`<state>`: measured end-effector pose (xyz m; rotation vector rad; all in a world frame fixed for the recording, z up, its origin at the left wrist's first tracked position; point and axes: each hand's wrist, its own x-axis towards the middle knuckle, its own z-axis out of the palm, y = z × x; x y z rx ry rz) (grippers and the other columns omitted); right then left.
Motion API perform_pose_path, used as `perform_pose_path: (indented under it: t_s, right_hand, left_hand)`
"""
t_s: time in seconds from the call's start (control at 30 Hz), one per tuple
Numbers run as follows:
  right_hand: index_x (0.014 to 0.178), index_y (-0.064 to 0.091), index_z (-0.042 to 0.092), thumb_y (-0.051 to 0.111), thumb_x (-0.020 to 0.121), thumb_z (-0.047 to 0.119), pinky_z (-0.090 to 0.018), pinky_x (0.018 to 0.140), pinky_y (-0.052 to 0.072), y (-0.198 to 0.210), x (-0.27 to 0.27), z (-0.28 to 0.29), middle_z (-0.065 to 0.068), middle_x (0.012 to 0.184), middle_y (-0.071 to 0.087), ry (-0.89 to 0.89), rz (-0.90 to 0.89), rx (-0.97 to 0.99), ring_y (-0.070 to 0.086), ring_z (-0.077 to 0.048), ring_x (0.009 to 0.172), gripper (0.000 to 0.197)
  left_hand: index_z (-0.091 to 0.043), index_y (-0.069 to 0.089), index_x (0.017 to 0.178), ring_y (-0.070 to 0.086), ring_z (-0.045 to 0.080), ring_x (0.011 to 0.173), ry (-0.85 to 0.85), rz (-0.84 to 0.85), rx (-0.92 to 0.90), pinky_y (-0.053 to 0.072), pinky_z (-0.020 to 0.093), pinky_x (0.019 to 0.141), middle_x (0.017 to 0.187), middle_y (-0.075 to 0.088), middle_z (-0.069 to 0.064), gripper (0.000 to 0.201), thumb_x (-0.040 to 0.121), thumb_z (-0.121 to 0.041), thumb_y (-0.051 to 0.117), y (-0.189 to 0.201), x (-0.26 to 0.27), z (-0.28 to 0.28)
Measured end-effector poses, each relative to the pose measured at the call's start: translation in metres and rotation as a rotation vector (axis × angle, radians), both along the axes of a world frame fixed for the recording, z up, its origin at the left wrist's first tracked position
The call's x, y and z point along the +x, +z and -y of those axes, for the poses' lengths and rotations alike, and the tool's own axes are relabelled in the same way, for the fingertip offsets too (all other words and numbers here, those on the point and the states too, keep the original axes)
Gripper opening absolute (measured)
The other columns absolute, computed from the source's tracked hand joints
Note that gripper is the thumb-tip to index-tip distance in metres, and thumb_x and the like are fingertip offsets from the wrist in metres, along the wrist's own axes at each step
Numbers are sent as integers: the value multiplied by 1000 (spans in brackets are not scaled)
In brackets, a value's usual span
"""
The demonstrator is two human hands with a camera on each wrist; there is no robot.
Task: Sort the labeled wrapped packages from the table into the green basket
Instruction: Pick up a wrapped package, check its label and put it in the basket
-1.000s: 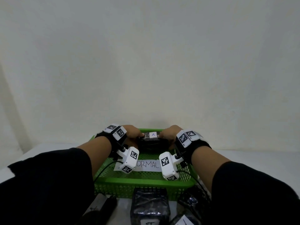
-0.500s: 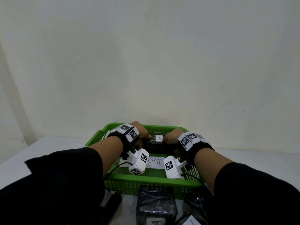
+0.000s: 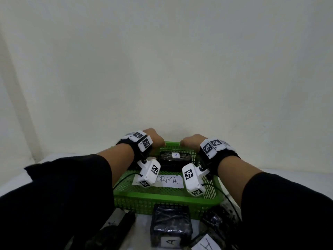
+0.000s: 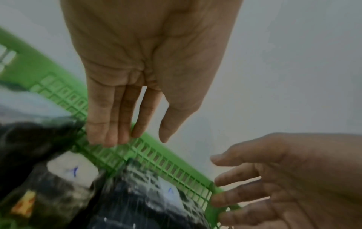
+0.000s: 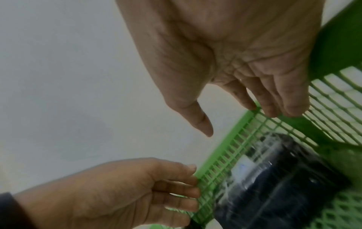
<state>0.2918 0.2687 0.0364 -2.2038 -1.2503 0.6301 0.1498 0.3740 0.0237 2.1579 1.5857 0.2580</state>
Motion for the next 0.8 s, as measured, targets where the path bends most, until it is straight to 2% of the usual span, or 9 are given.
perform_pose_path:
  t_s: [0.07,0.1,0.17,0.2,0.27,0.37,0.53,0.7,0.8]
  right_hand:
    - [143,53,-2,60,103,31,-35,97,48,19,0,8,-19,149,54,36,81,25,57,-35,131,52]
    - [145,51,-2,63,102,35,-35,96,47,30,-3,15,-19,148,54,54,99,47,57,-36,128,57]
    - [150,46,-1,65,101,40,-36,96,46,43,-4,23,-19,145,53,68,105,65,57,-36,124,67]
    - [153,42,0,66,100,42,-37,100,45,47,-4,28,-17,151,51,76,117,91,55,-35,130,72]
    - [159,34,8,67,98,47,-38,112,39,55,-12,45,-11,163,42,107,151,149,45,-31,145,80]
    - [163,27,15,68,94,55,-40,116,37,60,-24,71,-7,165,39,190,219,210,43,-27,149,90]
    - [167,15,16,67,94,57,-37,120,32,54,-53,116,-5,171,28,343,342,207,32,-25,155,99]
    - [167,14,18,64,88,69,-51,125,29,33,-78,144,-6,172,25,396,478,101,20,-29,159,106]
    - [167,12,16,62,88,73,-52,128,22,20,-90,163,-7,174,19,443,519,55,13,-32,161,110]
  left_hand:
    - [-6,72,80,61,24,71,-59,-7,82,52,31,66,81,71,8,33,90,-37,75,17,-9,2]
    - [-4,78,94,65,24,77,-103,-24,121,56,33,73,93,76,9,35,91,-39,75,28,-15,6]
    - [-11,78,117,69,22,102,-170,-31,192,56,35,94,119,75,6,41,93,-44,72,50,-28,17]
    - [-15,75,125,66,21,114,-195,-44,223,52,35,100,128,72,3,43,94,-45,71,59,-36,25]
    - [-18,68,135,61,19,125,-250,-55,277,47,34,108,137,67,0,48,95,-45,69,73,-50,44]
    - [-20,57,146,56,16,133,-347,-114,360,42,32,112,145,61,-3,59,96,-51,64,83,-72,76]
    - [-21,37,159,35,18,150,-448,-238,424,27,34,121,164,37,-1,77,96,-60,60,72,-107,129]
    - [-17,25,162,31,21,152,-485,-294,416,21,33,124,168,28,2,91,93,-65,58,50,-135,172]
    - [-16,21,163,23,20,155,-506,-316,390,14,35,127,170,21,1,93,93,-66,56,37,-145,197]
